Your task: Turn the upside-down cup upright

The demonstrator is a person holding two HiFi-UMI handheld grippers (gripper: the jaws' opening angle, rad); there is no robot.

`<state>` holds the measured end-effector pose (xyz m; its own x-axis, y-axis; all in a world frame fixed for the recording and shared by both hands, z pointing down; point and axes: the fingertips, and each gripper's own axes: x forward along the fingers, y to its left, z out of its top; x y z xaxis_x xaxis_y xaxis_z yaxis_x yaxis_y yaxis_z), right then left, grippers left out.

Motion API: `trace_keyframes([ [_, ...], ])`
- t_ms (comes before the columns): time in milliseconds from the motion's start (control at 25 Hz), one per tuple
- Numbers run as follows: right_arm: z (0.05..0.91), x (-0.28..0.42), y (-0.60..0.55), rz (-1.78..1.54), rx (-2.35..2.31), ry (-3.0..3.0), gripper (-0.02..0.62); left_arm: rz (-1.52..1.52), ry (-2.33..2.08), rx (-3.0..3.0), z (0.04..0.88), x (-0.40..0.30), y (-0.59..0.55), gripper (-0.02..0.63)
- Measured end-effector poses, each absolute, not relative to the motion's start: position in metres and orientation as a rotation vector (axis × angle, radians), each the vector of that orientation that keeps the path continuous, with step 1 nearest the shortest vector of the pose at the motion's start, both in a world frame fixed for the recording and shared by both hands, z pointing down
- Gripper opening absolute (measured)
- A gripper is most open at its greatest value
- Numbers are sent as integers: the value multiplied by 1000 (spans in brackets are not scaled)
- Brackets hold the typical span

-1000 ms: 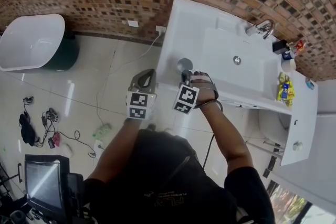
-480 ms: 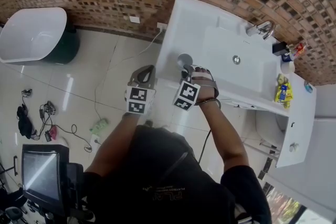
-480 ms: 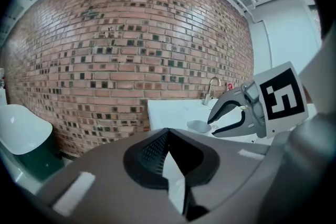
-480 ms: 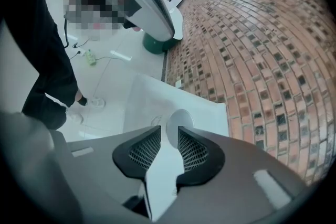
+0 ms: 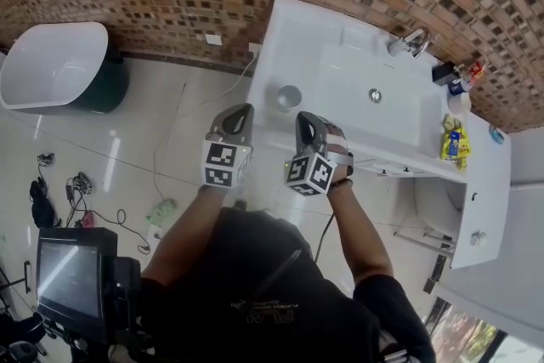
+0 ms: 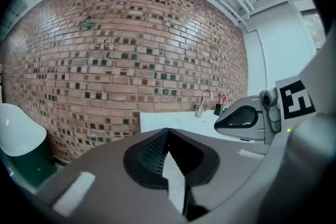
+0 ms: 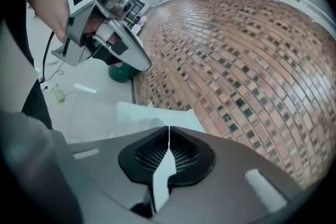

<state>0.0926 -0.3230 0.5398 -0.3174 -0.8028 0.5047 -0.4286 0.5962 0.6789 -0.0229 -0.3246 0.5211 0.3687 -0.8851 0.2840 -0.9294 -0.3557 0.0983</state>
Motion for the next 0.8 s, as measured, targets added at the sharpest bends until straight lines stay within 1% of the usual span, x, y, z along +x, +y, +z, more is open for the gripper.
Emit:
trace_keyframes([
  [40,534,99,-318,-523,1033,-1975,14,270,-1613,2392,522,-17,-320,-2],
  [160,518,121,-308,-396,1226,-2056,14,281,-1595,2394,524,-4,-307,-2],
  [280,508,140,-300,-169,1411,-2185,14,291,-1603,2423,515,6,-299,-2],
  [400,510,151,-279,15,1469,-2298,14,321,-1615,2467,506,19,-287,-2],
  [640,523,164,-239,-201,1386,-2204,14,312,-1617,2473,495,36,-261,-2],
  [800,524,166,-226,7,1449,-2299,14,238,-1613,2453,486,35,-245,-2],
])
